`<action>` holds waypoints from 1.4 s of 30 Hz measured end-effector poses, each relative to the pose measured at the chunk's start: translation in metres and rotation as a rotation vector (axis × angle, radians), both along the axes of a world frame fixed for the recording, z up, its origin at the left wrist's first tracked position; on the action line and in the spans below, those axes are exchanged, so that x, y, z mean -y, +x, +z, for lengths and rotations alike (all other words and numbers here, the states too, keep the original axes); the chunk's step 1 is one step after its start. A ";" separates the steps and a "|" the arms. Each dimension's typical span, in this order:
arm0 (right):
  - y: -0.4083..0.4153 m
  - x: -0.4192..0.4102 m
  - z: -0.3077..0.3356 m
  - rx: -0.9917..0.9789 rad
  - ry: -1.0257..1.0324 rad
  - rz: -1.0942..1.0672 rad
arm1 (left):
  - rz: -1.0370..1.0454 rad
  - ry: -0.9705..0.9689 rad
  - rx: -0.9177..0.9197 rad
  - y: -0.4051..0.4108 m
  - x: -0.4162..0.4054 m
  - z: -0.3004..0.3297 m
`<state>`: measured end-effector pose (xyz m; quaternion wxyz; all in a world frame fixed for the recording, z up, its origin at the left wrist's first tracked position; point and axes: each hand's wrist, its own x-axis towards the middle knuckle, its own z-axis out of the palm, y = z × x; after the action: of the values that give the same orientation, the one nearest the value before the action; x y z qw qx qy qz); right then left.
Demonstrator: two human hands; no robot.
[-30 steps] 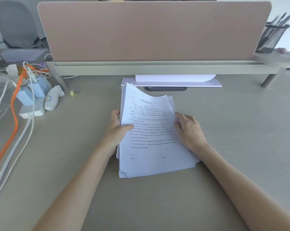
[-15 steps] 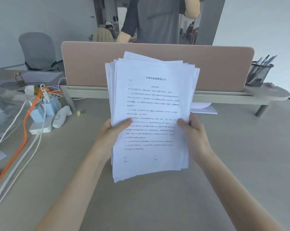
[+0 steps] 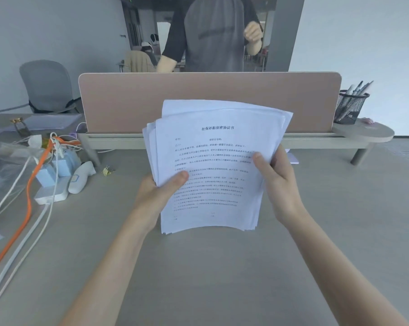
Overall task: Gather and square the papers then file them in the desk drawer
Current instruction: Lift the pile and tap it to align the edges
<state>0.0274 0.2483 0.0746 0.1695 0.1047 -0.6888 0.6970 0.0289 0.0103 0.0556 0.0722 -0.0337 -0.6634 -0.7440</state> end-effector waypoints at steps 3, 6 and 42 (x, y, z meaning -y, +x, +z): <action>-0.002 -0.002 0.013 -0.049 -0.013 0.005 | -0.007 0.014 -0.008 0.000 0.000 0.002; -0.004 0.000 0.031 -0.097 -0.019 0.019 | -0.009 0.026 -0.019 0.000 0.000 0.005; -0.004 0.004 0.006 0.060 -0.023 0.053 | -0.106 0.096 0.092 -0.009 -0.005 -0.030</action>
<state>0.0231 0.2441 0.0811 0.1315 0.1001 -0.6826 0.7119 0.0196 0.0149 0.0258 0.0036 -0.0308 -0.6271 -0.7783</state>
